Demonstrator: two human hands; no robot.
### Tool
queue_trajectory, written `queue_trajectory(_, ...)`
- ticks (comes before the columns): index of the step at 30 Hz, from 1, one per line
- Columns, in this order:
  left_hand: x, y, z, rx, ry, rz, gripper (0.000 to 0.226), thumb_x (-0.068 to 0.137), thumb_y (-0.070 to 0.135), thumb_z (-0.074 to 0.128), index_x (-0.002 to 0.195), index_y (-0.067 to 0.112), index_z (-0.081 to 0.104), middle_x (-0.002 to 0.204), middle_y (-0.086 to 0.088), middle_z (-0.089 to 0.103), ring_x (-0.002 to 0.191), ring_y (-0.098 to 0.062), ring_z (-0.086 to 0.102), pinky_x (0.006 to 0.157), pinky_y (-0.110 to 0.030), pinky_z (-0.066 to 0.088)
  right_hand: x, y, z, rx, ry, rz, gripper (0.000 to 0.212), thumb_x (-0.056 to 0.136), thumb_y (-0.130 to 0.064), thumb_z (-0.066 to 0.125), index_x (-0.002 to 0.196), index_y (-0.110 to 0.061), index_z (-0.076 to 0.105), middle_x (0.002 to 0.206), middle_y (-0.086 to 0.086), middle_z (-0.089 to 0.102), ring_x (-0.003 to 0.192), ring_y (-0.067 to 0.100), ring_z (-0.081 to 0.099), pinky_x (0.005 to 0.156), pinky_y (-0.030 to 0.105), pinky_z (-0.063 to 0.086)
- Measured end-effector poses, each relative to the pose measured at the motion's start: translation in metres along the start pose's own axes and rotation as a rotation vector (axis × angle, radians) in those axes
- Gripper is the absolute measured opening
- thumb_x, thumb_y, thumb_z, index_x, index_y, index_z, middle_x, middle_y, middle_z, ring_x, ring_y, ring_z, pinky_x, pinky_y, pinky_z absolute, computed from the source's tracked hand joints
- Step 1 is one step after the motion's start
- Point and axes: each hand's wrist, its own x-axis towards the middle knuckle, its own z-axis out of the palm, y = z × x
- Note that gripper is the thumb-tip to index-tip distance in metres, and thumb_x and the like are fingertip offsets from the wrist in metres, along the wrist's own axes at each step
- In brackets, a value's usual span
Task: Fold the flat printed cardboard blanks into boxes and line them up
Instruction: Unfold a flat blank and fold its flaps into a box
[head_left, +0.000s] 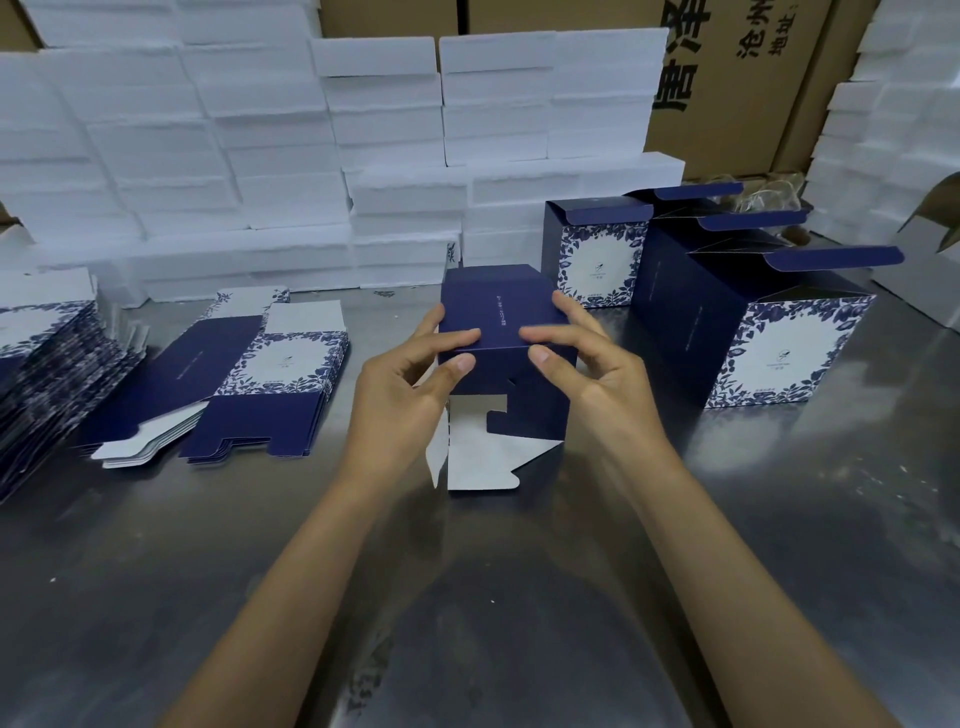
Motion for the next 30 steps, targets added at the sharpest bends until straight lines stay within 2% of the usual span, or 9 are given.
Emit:
queue_trajectory(3,0.0,-0.003,-0.003,-0.001,0.099,0.007,0.03,0.096,0.004,0.062,0.118,0.021,0.07,0.14,0.006,0.056,0.125,0.008,0.053,0.098,-0.011,0.046,0.001,0.004,-0.003,0.216,0.137,0.111,0.037,0.095,-0.035,0.068,0.132,-0.036,0.061,0.138,-0.018,0.061,0.122,0.003,0.062,0.09,0.02,0.055)
queue_trajectory(6,0.001,-0.009,-0.004,-0.038,0.262,-0.036,0.03,0.098,0.0,0.056,0.122,0.015,0.067,0.125,0.004,0.068,0.117,-0.002,0.063,0.094,-0.013,0.049,0.005,0.011,-0.008,0.216,0.248,0.278,0.033,0.102,-0.046,0.053,0.133,-0.035,0.056,0.137,-0.008,0.061,0.114,0.011,0.064,0.092,0.032,0.052)
queue_trajectory(10,-0.003,-0.019,0.005,-0.147,0.308,-0.257,0.035,0.097,-0.003,0.053,0.123,0.021,0.059,0.123,-0.001,0.068,0.085,0.0,0.067,0.059,-0.013,0.049,0.006,0.015,-0.005,0.26,0.147,0.336,0.025,0.104,-0.034,0.051,0.122,-0.024,0.064,0.127,-0.005,0.068,0.109,0.016,0.068,0.09,0.033,0.049)
queue_trajectory(13,-0.008,-0.021,0.015,-0.185,0.216,-0.366,0.04,0.095,-0.005,0.055,0.128,0.019,0.052,0.126,-0.004,0.065,0.097,-0.013,0.068,0.059,-0.015,0.052,0.002,0.013,-0.001,0.225,0.073,0.249,0.026,0.097,-0.033,0.063,0.122,-0.026,0.068,0.124,-0.003,0.071,0.116,0.018,0.067,0.095,0.033,0.054)
queue_trajectory(15,-0.012,-0.019,0.022,-0.214,0.148,-0.424,0.039,0.095,-0.006,0.057,0.126,0.015,0.048,0.122,-0.009,0.065,0.092,-0.017,0.072,0.06,-0.019,0.056,-0.001,0.009,-0.002,0.232,0.034,0.187,0.031,0.092,-0.033,0.067,0.123,-0.029,0.066,0.124,-0.006,0.071,0.114,0.014,0.069,0.092,0.03,0.056)
queue_trajectory(19,-0.02,-0.012,0.031,-0.372,-0.073,-0.691,0.032,0.095,-0.005,0.057,0.127,0.0,0.052,0.11,-0.02,0.072,0.082,-0.029,0.076,0.061,-0.028,0.06,-0.001,0.004,-0.008,0.143,-0.012,0.075,0.033,0.094,-0.022,0.069,0.126,-0.03,0.065,0.148,-0.012,0.051,0.132,0.005,0.053,0.11,0.034,0.045)
queue_trajectory(24,-0.023,-0.006,0.029,-0.685,-0.36,-1.007,0.021,0.097,0.004,0.054,0.115,-0.007,0.058,0.11,-0.03,0.07,0.091,-0.036,0.075,0.058,-0.028,0.061,-0.001,-0.001,-0.012,-0.007,-0.073,-0.014,0.037,0.093,-0.016,0.069,0.126,-0.033,0.064,0.154,-0.021,0.039,0.136,-0.009,0.042,0.096,0.013,0.046)
queue_trajectory(27,-0.02,-0.006,0.022,-0.491,-0.486,-1.01,0.025,0.101,0.014,0.051,0.117,-0.005,0.057,0.109,-0.026,0.072,0.086,-0.031,0.076,0.052,-0.024,0.059,-0.001,0.0,-0.012,-0.057,-0.12,-0.01,0.039,0.089,-0.019,0.07,0.125,-0.033,0.064,0.156,-0.021,0.037,0.134,-0.013,0.041,0.1,0.017,0.046)
queue_trajectory(30,-0.019,-0.002,0.016,-0.063,-0.578,-0.885,0.031,0.106,0.02,0.041,0.111,-0.001,0.063,0.098,-0.019,0.076,0.075,-0.025,0.076,0.046,-0.023,0.054,-0.003,0.003,-0.009,-0.115,-0.186,0.024,0.039,0.095,-0.017,0.068,0.127,-0.039,0.061,0.158,-0.026,0.03,0.142,-0.008,0.034,0.118,0.043,0.036)
